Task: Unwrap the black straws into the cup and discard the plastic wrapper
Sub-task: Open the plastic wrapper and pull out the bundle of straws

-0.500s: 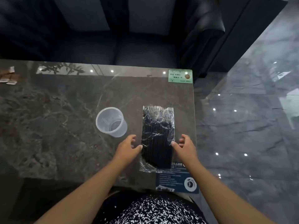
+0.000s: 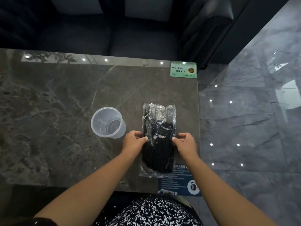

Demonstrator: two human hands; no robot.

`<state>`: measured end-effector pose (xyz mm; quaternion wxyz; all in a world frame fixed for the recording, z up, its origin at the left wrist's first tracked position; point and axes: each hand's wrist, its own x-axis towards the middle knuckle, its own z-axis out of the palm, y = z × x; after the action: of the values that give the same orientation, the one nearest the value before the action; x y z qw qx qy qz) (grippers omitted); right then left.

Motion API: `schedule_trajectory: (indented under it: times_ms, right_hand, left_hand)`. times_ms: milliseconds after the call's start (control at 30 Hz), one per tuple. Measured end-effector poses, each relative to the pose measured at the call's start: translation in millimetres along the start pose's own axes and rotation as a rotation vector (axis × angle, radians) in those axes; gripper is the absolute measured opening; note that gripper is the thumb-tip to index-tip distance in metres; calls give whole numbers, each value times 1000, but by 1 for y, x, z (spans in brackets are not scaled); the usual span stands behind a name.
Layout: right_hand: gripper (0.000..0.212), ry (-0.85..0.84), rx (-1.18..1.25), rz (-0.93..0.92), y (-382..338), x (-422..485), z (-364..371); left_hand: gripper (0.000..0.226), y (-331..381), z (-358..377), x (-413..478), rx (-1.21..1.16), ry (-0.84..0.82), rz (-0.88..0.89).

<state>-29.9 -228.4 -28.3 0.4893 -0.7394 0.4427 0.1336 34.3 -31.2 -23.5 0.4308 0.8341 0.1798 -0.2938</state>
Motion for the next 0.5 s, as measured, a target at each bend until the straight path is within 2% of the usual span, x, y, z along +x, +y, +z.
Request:
schedule_trajectory:
  times_ms: [167, 333, 500]
  right_hand:
    - [11, 25, -44, -3, 4, 1, 8]
    - [15, 30, -50, -39, 3, -1, 6]
    - [7, -51, 154, 1, 1, -6, 0]
  left_hand:
    - [14, -2, 6, 3, 1, 43, -13]
    - [9, -5, 1, -1, -58, 23, -11]
    - [6, -2, -3, -6, -246, -93, -23]
